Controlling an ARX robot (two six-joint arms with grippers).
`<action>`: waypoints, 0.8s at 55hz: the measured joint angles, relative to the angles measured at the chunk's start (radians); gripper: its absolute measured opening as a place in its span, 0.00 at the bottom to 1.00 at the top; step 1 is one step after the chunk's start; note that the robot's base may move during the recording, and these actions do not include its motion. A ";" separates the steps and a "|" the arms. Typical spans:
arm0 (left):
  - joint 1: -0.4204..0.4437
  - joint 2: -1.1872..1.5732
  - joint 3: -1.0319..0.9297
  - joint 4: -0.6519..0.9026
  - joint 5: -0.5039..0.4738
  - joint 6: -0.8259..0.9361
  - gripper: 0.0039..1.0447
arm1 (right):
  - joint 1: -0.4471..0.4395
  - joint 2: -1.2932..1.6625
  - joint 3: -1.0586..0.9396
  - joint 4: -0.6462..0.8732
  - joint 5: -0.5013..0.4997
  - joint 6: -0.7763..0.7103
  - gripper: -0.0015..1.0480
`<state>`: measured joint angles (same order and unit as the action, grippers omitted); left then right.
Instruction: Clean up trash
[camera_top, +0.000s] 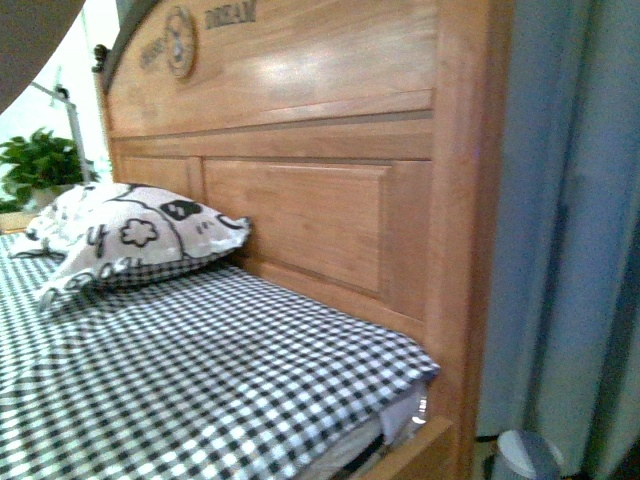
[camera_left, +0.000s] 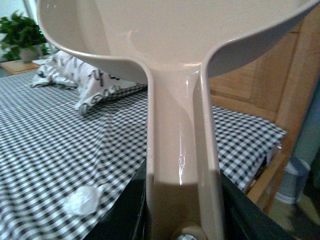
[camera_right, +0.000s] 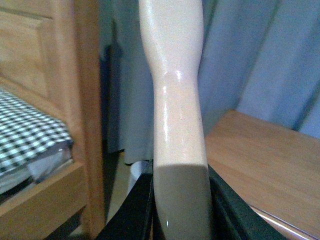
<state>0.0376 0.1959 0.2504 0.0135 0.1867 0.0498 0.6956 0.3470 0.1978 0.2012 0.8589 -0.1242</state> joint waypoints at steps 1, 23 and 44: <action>0.000 0.000 0.000 0.000 -0.001 0.000 0.25 | 0.000 0.000 0.000 0.000 -0.002 0.000 0.20; 0.000 -0.002 -0.002 0.001 -0.003 -0.003 0.25 | 0.001 -0.001 -0.001 0.001 -0.003 0.000 0.20; 0.002 -0.001 -0.006 0.000 -0.011 -0.004 0.25 | 0.003 0.002 -0.004 0.001 -0.011 0.000 0.20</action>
<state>0.0395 0.1947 0.2443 0.0132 0.1761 0.0456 0.6983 0.3492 0.1936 0.2020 0.8482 -0.1242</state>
